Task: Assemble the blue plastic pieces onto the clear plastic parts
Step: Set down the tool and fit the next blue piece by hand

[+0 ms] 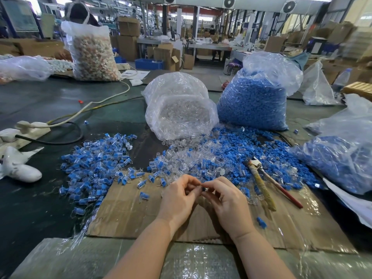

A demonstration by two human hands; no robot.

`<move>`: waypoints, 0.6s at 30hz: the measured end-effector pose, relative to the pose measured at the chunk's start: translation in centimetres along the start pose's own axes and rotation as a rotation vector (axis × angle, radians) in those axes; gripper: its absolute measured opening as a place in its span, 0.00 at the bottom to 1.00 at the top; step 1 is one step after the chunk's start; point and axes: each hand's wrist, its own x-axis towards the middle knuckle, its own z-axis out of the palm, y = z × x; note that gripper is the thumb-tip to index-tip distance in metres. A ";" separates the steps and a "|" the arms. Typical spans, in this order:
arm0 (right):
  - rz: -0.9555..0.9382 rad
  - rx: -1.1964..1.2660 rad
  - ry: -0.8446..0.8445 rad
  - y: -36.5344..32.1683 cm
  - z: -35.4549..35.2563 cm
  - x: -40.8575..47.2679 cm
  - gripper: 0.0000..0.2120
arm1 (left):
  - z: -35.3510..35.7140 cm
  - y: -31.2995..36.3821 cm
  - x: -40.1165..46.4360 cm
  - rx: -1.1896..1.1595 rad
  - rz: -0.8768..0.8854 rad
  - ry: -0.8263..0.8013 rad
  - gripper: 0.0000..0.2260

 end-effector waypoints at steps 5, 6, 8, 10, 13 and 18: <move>-0.007 -0.024 0.007 0.1 0.1 0.0 0.05 | 0.0 0.0 0.0 -0.010 0.001 -0.006 0.07; -0.006 -0.028 0.005 0.1 0.1 0.0 0.05 | 0.0 0.1 0.0 -0.009 0.002 -0.005 0.07; -0.003 -0.032 0.004 0.1 0.1 0.0 0.05 | 0.0 0.1 0.0 0.000 0.005 0.000 0.07; -0.006 -0.040 0.006 0.1 0.1 0.0 0.05 | 0.0 0.1 -0.1 0.012 0.010 0.001 0.07; -0.015 -0.057 0.005 0.0 0.1 0.1 0.06 | 0.0 0.1 0.0 0.021 0.016 0.001 0.08; 0.012 -0.075 0.036 -0.2 0.1 0.0 0.08 | 0.0 0.0 0.0 -0.001 -0.002 0.015 0.07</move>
